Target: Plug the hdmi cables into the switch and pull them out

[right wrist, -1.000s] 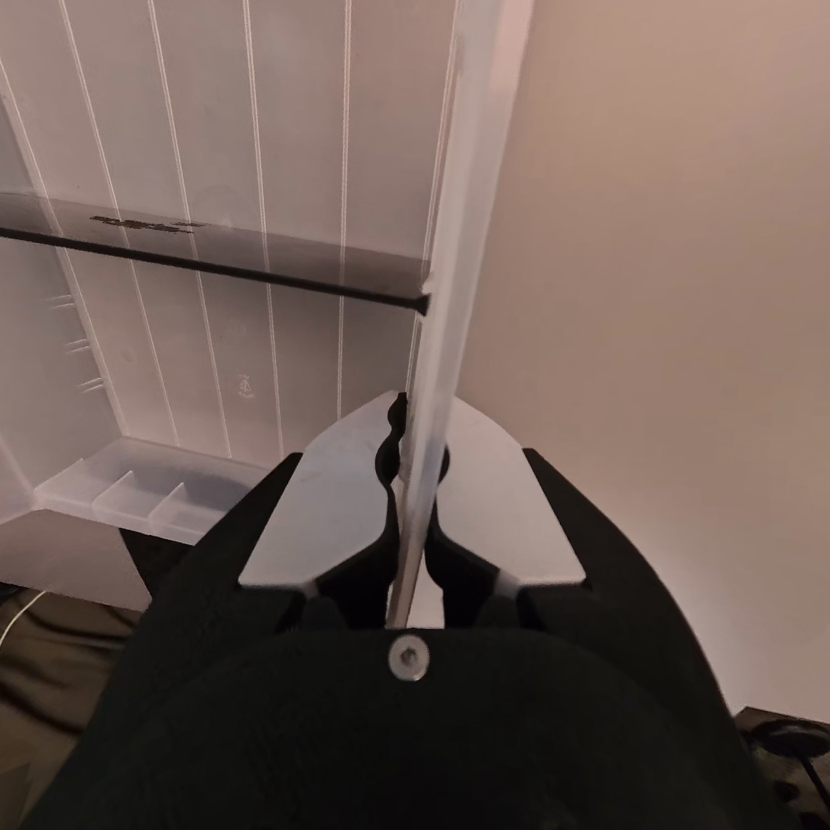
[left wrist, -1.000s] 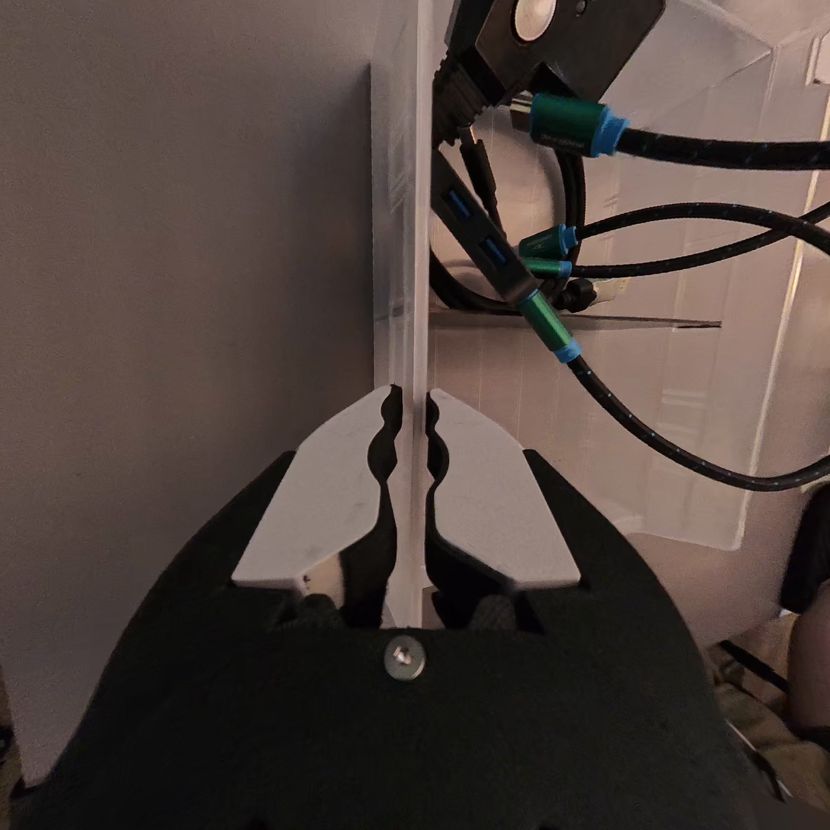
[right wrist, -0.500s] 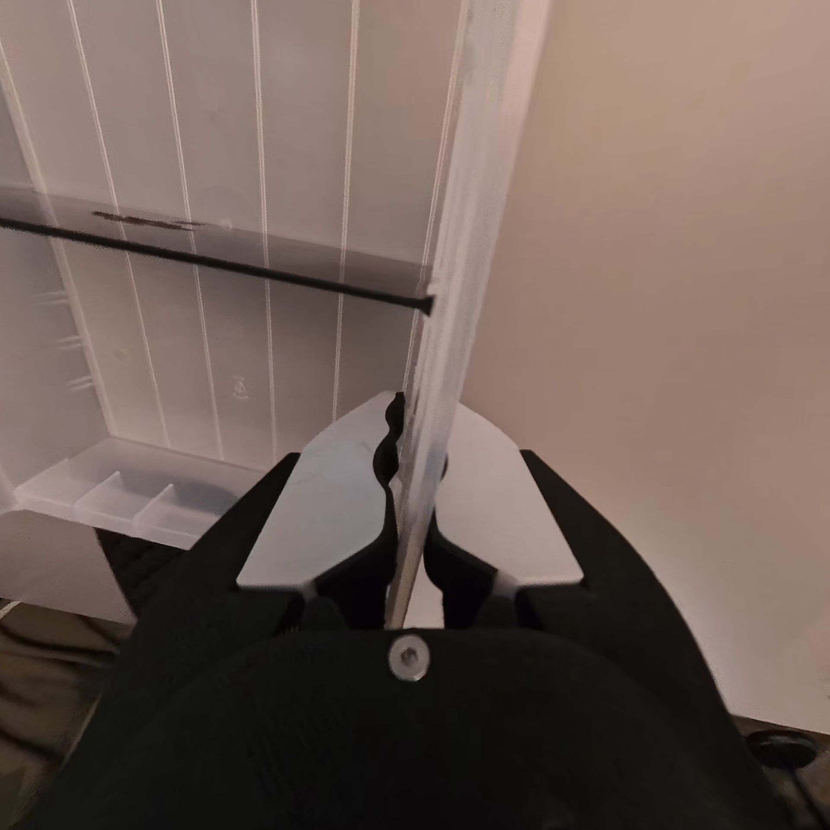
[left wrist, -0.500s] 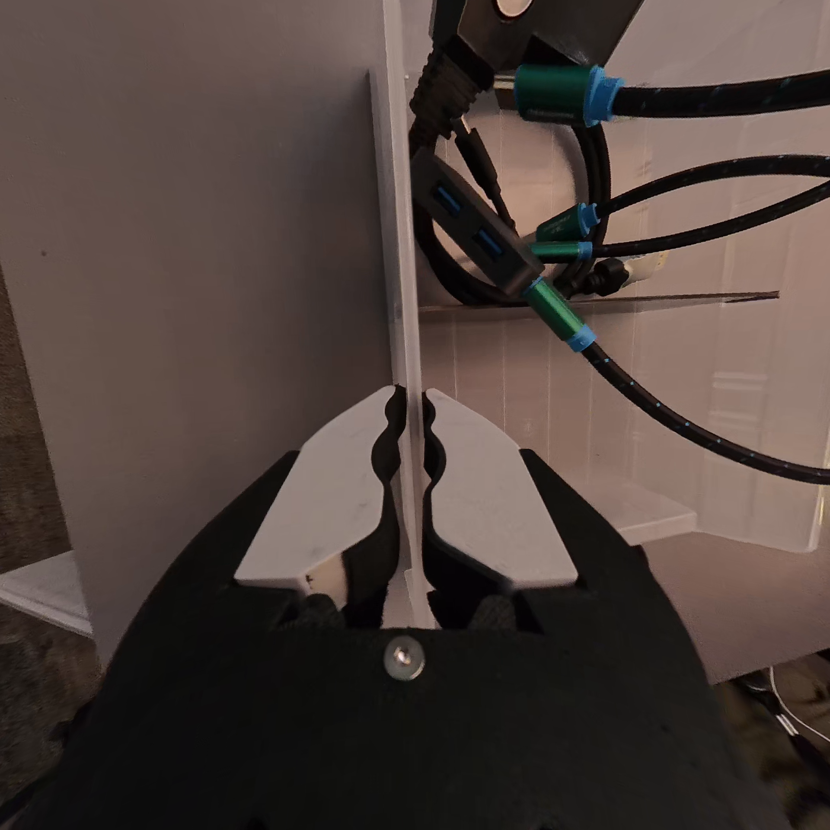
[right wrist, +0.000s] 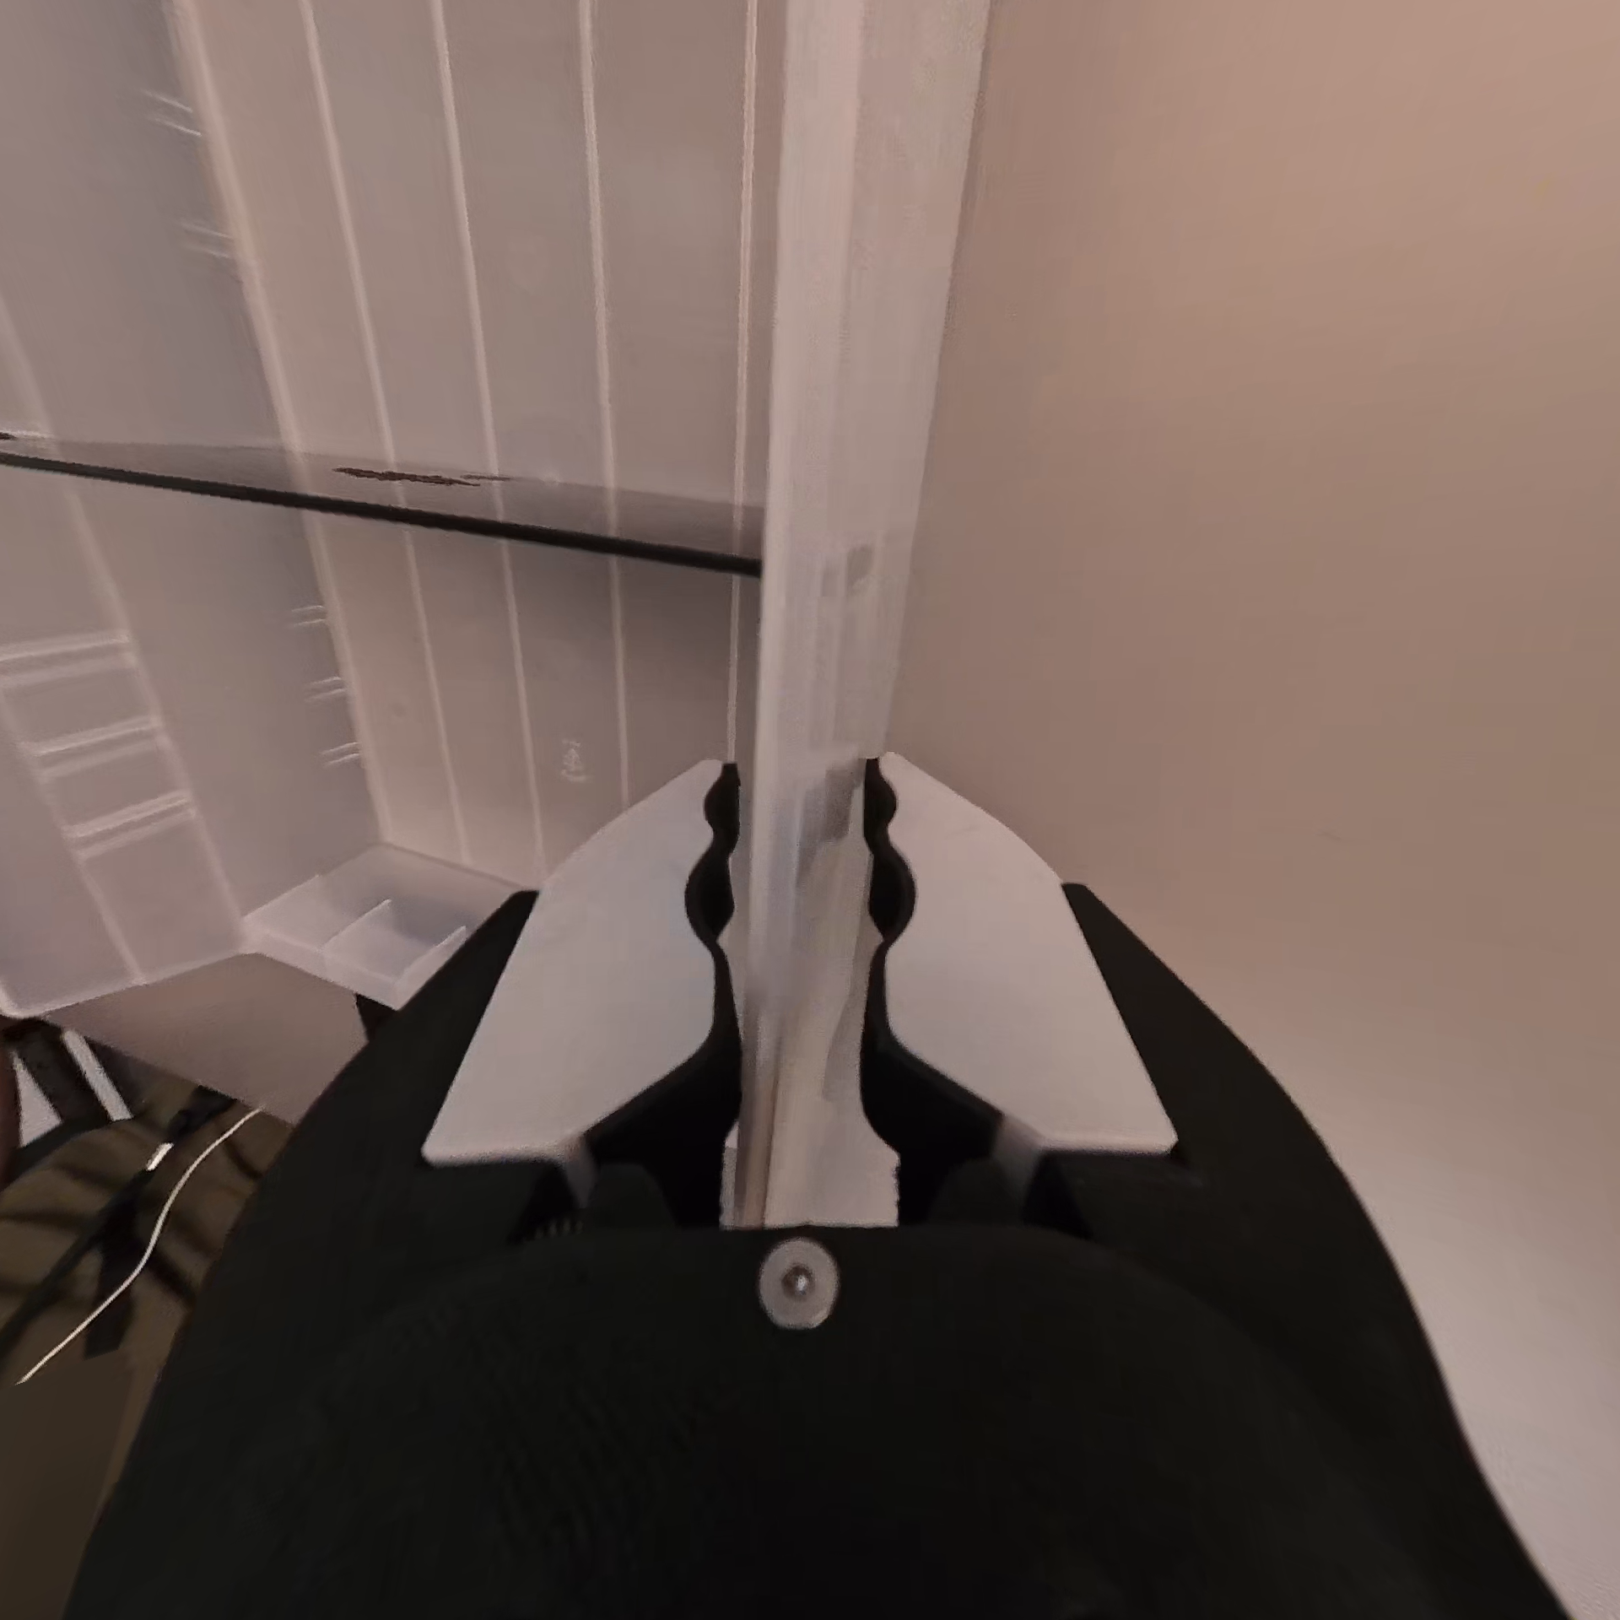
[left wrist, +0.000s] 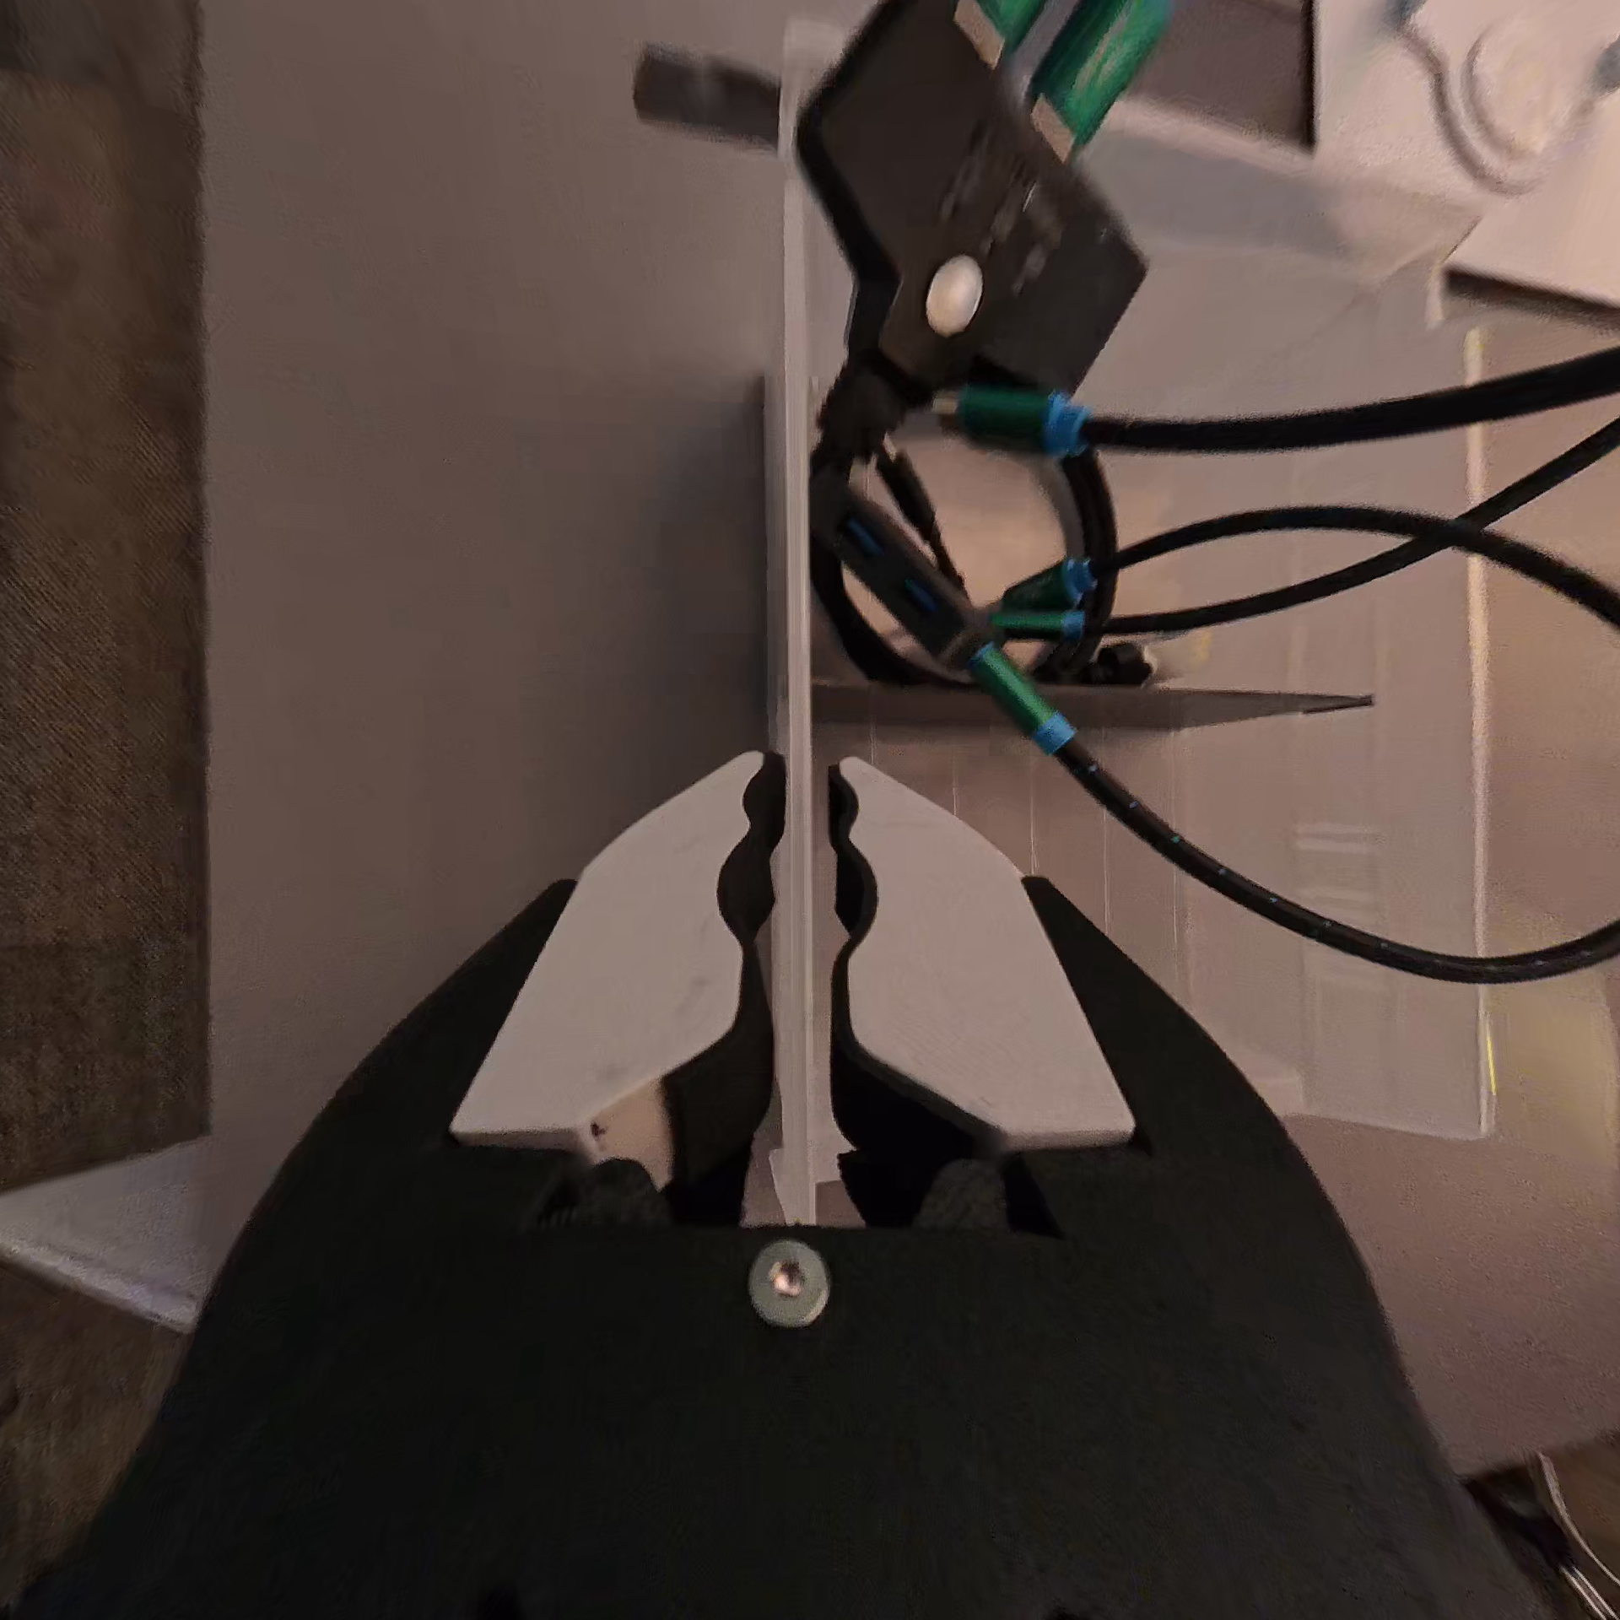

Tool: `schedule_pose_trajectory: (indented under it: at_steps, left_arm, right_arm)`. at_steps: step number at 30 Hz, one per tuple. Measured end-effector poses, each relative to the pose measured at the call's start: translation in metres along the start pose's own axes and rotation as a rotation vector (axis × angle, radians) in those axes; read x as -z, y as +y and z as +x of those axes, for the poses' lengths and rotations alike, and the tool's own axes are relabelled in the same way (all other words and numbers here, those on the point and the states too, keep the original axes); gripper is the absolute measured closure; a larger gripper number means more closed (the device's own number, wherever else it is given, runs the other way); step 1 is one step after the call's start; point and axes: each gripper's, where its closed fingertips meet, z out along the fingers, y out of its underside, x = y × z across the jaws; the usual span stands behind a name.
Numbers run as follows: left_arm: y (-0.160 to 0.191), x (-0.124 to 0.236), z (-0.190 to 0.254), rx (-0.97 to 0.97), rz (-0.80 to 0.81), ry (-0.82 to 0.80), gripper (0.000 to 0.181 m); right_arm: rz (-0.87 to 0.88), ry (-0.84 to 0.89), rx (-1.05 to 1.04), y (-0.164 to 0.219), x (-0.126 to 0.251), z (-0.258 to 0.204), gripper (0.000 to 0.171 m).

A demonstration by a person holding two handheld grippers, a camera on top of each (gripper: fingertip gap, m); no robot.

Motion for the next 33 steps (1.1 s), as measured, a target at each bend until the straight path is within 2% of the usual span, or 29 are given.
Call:
schedule_pose_trajectory:
  at_steps: [5, 10, 16, 21, 23, 26, 29, 33]
  left_arm:
    - [-0.032, 0.033, 0.011, -0.142, 0.218, -0.061, 0.153]
    - [-0.051, 0.047, 0.023, -0.228, 0.357, -0.084, 0.147]
    - [-0.043, 0.035, 0.021, -0.22, 0.287, -0.077, 0.138]
    - [-0.022, 0.016, 0.048, -0.059, 0.121, 0.125, 0.134]
    - [-0.018, 0.004, 0.056, 0.029, 0.066, 0.165, 0.134]
    - [-0.017, -0.014, 0.057, 0.119, 0.015, 0.141, 0.135]
    - [-0.012, -0.029, 0.05, 0.119, -0.039, 0.045, 0.132]
    - [-0.013, -0.041, 0.048, 0.126, -0.056, -0.02, 0.135]
  right_arm:
    - [0.004, -0.073, -0.044, 0.004, 0.005, -0.004, 0.138]
    - [0.095, -0.113, -0.096, 0.002, 0.025, -0.002, 0.149]
    - [0.222, -0.133, -0.155, 0.003, 0.058, -0.002, 0.151]
    - [0.35, -0.109, -0.113, 0.001, 0.094, -0.017, 0.155]
    - [0.436, -0.089, -0.057, -0.005, 0.113, -0.028, 0.156]
    - [0.61, -0.075, 0.066, -0.016, 0.151, -0.054, 0.157]
    - [0.858, -0.011, 0.203, -0.028, 0.198, -0.08, 0.162]
    - [1.205, 0.033, 0.452, -0.03, 0.252, -0.129, 0.159]
